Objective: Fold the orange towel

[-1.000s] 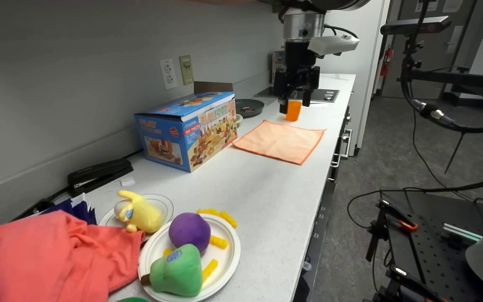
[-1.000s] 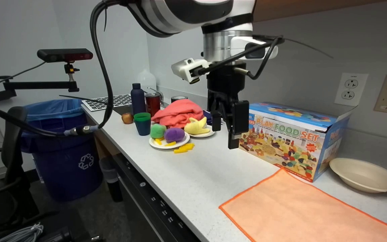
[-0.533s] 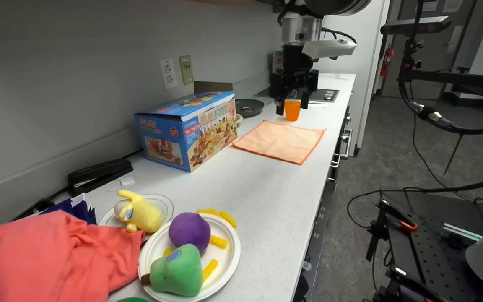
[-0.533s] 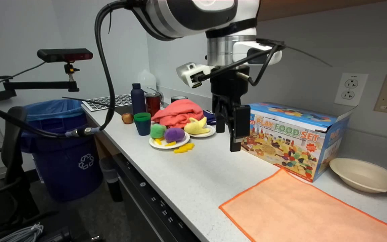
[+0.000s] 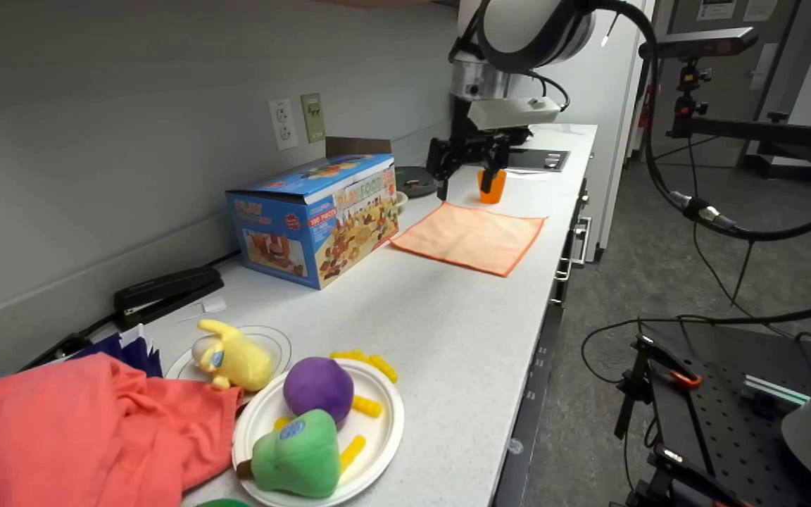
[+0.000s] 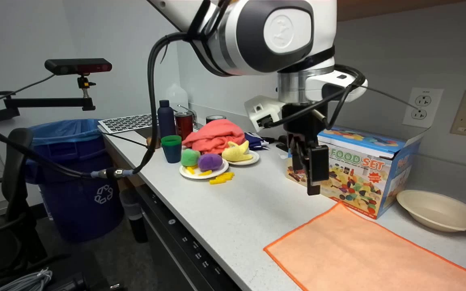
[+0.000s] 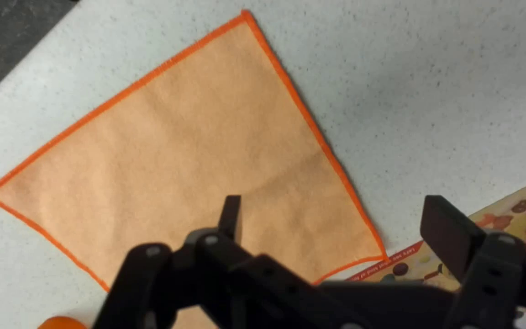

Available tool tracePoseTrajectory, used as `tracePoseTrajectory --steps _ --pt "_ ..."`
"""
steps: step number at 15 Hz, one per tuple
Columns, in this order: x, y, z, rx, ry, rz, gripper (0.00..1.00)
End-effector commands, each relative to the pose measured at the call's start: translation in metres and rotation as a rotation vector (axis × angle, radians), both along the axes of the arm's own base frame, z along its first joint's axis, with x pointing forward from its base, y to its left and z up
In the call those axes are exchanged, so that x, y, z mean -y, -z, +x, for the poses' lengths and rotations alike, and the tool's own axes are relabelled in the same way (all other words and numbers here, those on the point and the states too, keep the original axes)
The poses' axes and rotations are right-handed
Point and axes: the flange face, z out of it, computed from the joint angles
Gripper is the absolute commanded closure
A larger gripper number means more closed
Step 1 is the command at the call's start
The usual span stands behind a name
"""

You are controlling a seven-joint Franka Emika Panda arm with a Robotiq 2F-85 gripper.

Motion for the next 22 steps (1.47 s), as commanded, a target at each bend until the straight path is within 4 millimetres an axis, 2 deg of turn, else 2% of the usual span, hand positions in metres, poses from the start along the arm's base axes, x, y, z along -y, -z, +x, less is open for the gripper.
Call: tracePoseTrajectory --steps 1,6,9,10,11,14,19,22 --pt "0.01 0.013 0.043 0.022 0.023 -0.081 0.0" --pt "0.013 0.04 0.087 -0.01 0.023 -0.181 0.0" --pt "0.005 0.056 0.104 -0.037 0.007 -0.192 0.0" --pt "0.002 0.055 0.106 -0.04 0.0 -0.184 0.0" --pt "0.005 0.057 0.093 -0.025 -0.004 -0.159 0.0" --pt "0.001 0.061 0.101 -0.028 -0.013 -0.165 0.0" --pt "0.003 0.059 0.101 -0.029 -0.009 -0.167 0.0" --pt "-0.001 0.07 0.109 -0.023 0.015 -0.161 0.0"
